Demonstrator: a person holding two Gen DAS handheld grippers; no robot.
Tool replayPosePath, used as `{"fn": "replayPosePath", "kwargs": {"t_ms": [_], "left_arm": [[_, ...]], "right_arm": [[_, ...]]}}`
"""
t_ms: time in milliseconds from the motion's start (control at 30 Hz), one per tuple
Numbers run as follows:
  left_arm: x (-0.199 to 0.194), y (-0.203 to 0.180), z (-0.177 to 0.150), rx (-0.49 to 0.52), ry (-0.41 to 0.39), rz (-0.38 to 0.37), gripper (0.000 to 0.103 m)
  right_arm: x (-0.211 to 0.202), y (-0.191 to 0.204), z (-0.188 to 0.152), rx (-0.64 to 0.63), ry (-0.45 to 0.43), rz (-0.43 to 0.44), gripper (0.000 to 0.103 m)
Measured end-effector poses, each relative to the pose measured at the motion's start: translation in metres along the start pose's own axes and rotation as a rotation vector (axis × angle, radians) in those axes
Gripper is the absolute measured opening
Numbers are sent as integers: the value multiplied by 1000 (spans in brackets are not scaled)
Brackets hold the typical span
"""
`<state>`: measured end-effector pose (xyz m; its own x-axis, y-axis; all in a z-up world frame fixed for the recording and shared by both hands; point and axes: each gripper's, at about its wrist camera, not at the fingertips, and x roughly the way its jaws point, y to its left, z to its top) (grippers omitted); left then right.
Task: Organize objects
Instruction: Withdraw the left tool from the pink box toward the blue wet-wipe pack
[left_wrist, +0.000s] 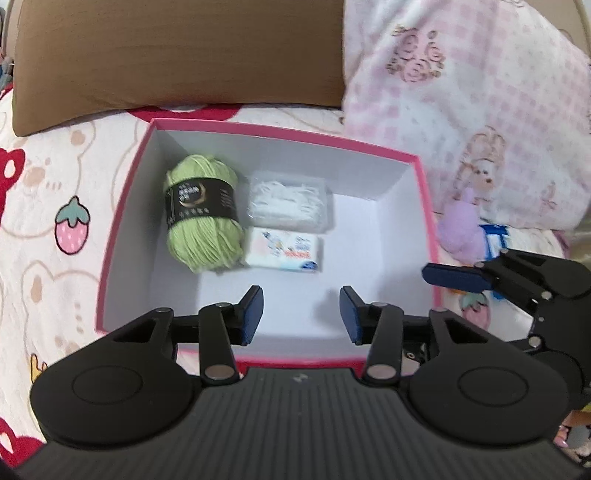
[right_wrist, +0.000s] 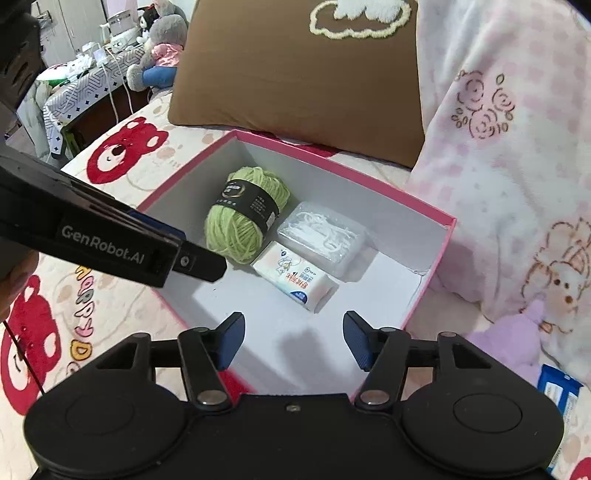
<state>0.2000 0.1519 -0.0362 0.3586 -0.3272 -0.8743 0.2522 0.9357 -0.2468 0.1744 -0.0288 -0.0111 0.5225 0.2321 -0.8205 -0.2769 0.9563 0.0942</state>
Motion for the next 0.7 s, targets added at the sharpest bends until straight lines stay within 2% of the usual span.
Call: {"fn": "replayPosePath", "kwargs": {"t_ms": [67,167,367,533,700], "left_arm": [[-9,-4,-5,6,3,-6,47],[-23,-7,-14,9,26,-16,48],[-46,-13,-28,15,89,-10,56],[-68,-23,-40,29,84,-31,58],[-85,-35,-50,53,71,-47,61]], "right_arm": [[-10,3,-2,-5,-7,3,72],[-22,6,-4,11,-18,3,75],[-39,17,-9,-15,-1,-33,76],[-71,22,-15,-35,-55,6,76],[-94,26,-27,-48,-58,-27,77]]}}
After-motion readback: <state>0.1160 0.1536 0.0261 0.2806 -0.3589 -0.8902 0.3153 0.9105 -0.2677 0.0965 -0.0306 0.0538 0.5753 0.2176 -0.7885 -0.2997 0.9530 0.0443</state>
